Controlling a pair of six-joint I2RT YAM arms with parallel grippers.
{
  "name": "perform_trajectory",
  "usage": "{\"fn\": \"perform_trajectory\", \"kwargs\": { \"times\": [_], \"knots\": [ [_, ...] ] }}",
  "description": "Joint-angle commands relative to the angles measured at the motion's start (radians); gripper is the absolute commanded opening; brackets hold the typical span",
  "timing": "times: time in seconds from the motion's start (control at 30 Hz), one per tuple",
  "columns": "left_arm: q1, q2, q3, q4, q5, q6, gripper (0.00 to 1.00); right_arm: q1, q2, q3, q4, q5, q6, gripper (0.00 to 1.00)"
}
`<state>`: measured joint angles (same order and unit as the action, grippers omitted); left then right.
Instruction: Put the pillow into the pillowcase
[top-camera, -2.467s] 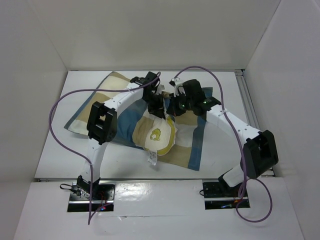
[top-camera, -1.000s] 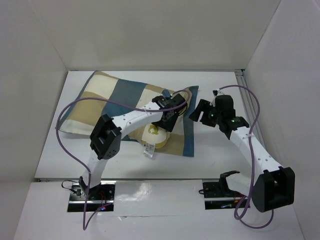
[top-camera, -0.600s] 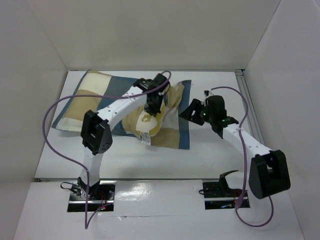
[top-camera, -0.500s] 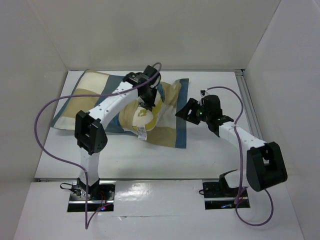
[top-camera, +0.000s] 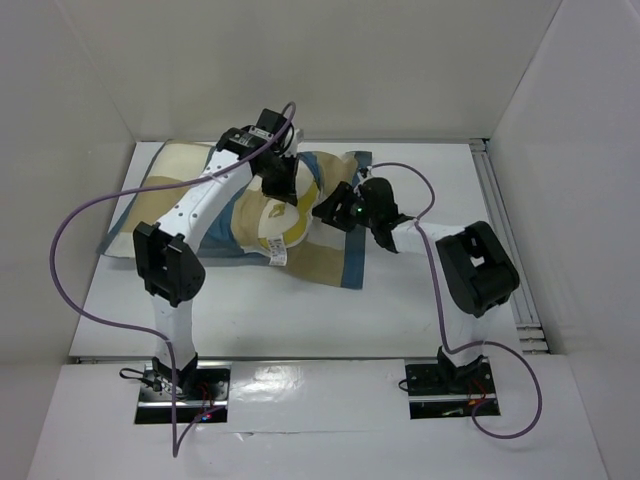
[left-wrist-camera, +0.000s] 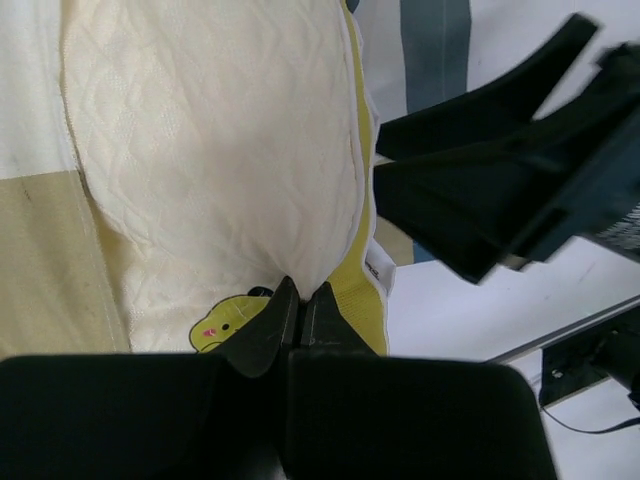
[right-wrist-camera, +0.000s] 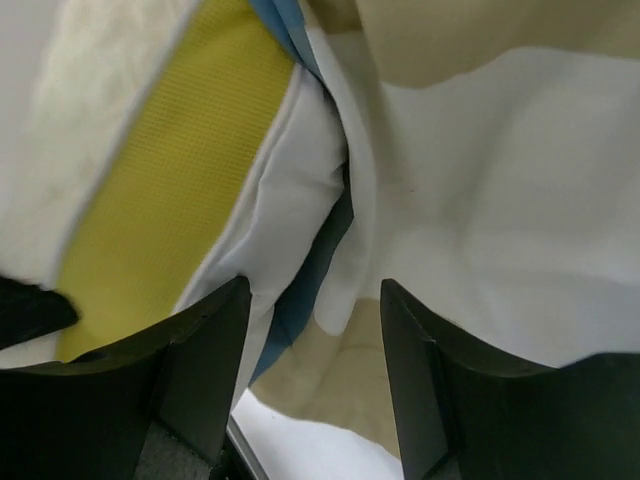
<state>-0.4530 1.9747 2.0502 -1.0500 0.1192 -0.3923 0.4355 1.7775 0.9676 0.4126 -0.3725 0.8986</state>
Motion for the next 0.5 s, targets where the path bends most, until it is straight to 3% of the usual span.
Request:
{"fn": "perform_trajectory", "kwargs": {
  "times": [0.0, 0.33, 0.47],
  "knots": [
    [0.016, -0.057, 0.083, 0.031, 0.092, 0.001, 0.0, 0.026, 0.048, 0.049, 0.121, 0.064, 0.068, 0.58],
    [0.036, -0.039, 0.142, 0.022, 0.122, -0.008, 0.0, 0.045, 0.134, 0.059, 0.255, 0.064, 0.12, 0.56],
    [0.036, -0.039, 0.142, 0.022, 0.131, -0.008, 0.0, 0.054, 0.143, 0.068, 0.265, 0.055, 0.12, 0.59]
  ]
}}
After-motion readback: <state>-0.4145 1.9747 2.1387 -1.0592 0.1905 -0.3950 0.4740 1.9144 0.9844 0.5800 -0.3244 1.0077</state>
